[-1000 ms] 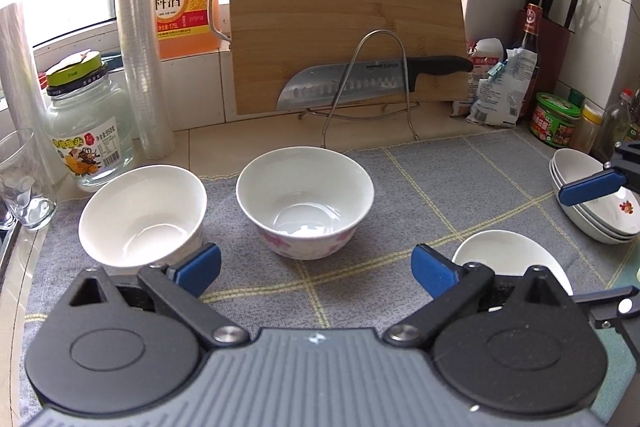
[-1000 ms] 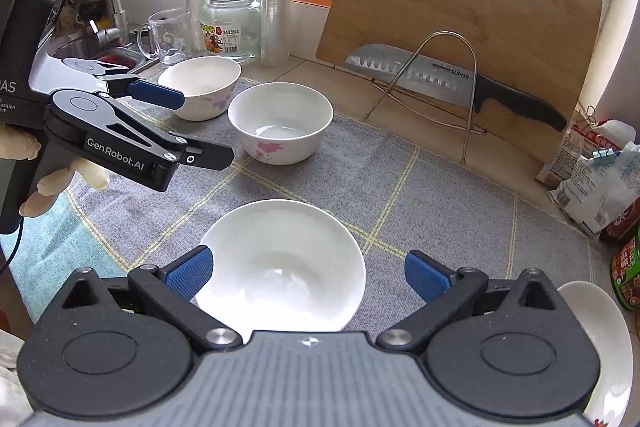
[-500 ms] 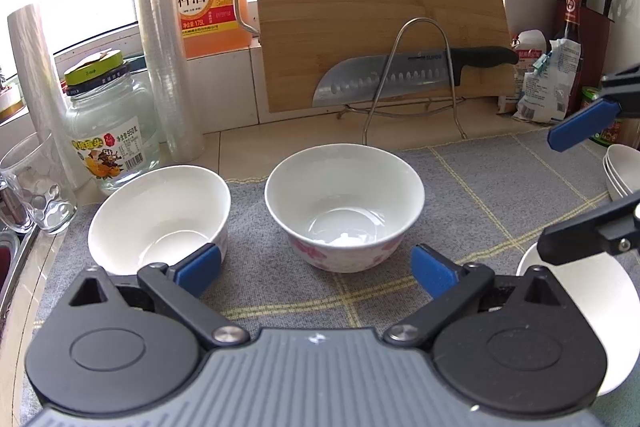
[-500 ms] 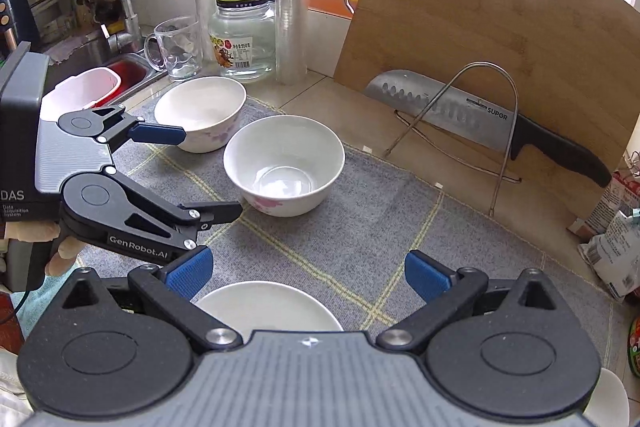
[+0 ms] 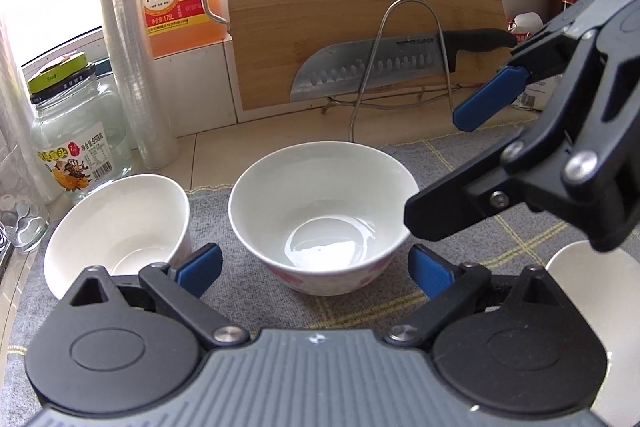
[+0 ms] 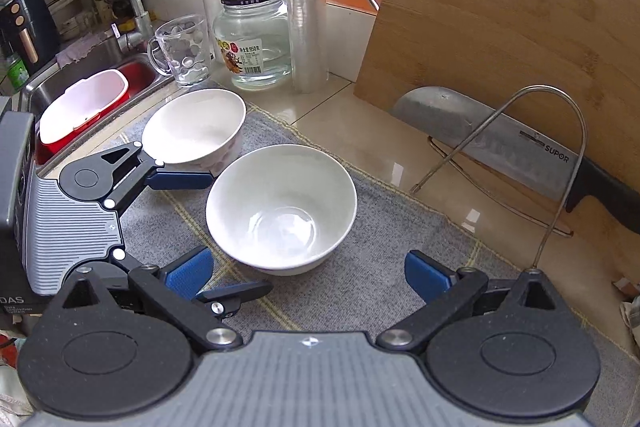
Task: Organize plates and bowls
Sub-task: 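Close the right gripper on the rim of the pink-flower bowl, then lift the pink-flower bowl and carry it over the plain white bowl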
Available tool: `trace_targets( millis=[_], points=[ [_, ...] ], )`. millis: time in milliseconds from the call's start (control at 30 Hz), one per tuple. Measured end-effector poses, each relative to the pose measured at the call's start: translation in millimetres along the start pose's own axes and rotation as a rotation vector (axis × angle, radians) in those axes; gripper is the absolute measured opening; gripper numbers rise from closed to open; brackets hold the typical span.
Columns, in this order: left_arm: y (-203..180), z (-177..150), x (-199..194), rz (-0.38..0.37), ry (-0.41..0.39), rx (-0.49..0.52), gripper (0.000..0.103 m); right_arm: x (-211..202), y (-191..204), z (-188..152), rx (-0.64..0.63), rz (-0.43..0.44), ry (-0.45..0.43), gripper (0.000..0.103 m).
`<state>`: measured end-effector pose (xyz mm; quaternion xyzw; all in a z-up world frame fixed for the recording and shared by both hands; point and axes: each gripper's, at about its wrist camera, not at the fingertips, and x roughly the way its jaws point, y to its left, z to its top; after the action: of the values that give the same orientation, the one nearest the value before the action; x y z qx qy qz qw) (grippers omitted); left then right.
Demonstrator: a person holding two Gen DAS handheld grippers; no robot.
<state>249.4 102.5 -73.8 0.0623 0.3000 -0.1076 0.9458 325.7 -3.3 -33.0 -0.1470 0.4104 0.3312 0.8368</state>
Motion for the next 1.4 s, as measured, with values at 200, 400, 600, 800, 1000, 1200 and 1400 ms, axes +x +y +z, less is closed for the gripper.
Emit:
trace_targets(
  millis=[200,400,600,800,1000,1200,1400],
  points=[
    [-2,1,3,-0.007,-0.008,0.016,0.092,20,-6,14,-0.003,0.037,0.02,0.101],
    [1,1,3,-0.024,-0.01,0.007,0.088,41,-10,25,-0.004,0.063,0.046,0.094],
    [0,1,2,-0.03,-0.01,0.01,0.087,56,-13,32,0.007,0.084,0.06,0.088],
    [2,1,2,-0.038,-0.003,-0.005,0.086,64,-15,39,0.008,0.099,0.064,0.079],
    [5,2,2,-0.048,-0.003,-0.006,0.086,68,-16,41,0.013,0.114,0.067,0.074],
    [5,1,1,-0.054,-0.005,-0.002,0.086,69,-16,40,0.02,0.122,0.071,0.074],
    [6,2,1,-0.063,-0.005,0.01,0.086,69,-16,41,0.029,0.122,0.075,0.074]
  ],
)
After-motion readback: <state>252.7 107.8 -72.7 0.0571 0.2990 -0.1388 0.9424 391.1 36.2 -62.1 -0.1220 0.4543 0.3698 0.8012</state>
